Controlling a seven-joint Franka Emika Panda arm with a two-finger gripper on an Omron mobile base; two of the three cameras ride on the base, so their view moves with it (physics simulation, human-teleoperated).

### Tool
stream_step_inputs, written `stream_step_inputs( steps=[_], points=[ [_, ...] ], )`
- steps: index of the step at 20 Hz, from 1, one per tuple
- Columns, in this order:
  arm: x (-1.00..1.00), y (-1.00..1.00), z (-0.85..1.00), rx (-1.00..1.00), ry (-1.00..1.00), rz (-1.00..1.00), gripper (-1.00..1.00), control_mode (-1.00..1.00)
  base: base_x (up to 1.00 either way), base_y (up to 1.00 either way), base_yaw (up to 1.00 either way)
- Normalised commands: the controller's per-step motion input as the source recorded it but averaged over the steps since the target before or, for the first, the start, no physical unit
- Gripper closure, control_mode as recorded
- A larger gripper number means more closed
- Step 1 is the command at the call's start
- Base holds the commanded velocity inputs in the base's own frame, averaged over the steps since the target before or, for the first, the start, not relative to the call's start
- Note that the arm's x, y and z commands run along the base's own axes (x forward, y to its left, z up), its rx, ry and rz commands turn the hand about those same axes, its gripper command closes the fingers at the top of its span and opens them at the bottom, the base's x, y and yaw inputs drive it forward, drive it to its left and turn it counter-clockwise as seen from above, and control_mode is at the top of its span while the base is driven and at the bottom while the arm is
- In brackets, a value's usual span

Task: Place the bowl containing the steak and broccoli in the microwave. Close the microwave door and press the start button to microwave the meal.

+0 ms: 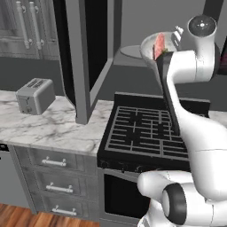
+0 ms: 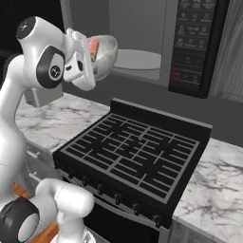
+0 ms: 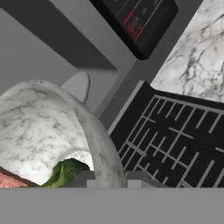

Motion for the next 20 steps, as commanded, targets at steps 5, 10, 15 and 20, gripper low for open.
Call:
stream_step_inputs(
  steps=[5,10,15,20],
  points=[
    [0.58,-0.32,0.00,0.28,0.01,-0.14,1.00,-1.00,0.00,0.00,0.00],
    [0.47,-0.24,0.13,0.19,-0.05,-0.08,1.00,-1.00,0.00,0.00,0.00],
    [0.43,0.00,0.03,0.01,-0.10,-0.07,1.00,-1.00,0.00,0.00,0.00],
    [0.57,0.00,-0.06,0.00,-0.01,-0.07,1.00,-1.00,0.00,0.00,0.00]
  ],
)
